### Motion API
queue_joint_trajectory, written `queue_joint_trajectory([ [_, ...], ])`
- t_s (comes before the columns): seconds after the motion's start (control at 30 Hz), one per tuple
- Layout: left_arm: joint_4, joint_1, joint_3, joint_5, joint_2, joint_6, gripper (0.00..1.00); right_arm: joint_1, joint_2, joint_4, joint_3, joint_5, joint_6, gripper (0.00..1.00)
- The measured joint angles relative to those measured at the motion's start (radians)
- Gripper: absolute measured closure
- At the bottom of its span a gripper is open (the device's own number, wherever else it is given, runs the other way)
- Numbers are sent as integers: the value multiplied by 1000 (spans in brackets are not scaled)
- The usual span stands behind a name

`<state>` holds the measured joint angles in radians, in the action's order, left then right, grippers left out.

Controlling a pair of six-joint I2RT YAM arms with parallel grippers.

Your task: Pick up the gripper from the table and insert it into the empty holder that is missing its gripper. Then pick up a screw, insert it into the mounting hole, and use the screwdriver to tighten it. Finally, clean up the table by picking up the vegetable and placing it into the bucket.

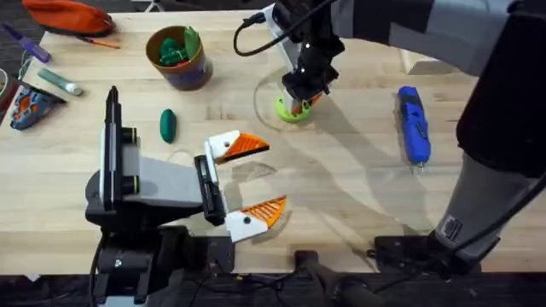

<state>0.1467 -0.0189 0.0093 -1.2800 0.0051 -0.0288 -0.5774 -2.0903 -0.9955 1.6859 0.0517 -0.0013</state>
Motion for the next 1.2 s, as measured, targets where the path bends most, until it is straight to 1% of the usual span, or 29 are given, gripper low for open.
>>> queue_joint_trajectory([
  [0.17, 0, 0, 0, 0, 0, 0, 15, -2, 0, 6, 0, 7, -3, 756],
  [0.2, 0, 0, 0, 0, 0, 0, 15, -2, 0, 9, 0, 9, -3, 786],
  [0.37, 0, 0, 0, 0, 0, 0, 15, -2, 0, 10, 0, 12, -3, 831],
  [0.5, 0, 0, 0, 0, 0, 0, 14, -2, 0, 12, 0, 19, -3, 911],
  [0.73, 0, 0, 0, 0, 0, 0, 15, -2, 0, 14, 0, 30, -4, 991],
  [1.2, 0, 0, 0, 0, 0, 0, 16, -2, 0, 14, 0, 31, -4, 995],
])
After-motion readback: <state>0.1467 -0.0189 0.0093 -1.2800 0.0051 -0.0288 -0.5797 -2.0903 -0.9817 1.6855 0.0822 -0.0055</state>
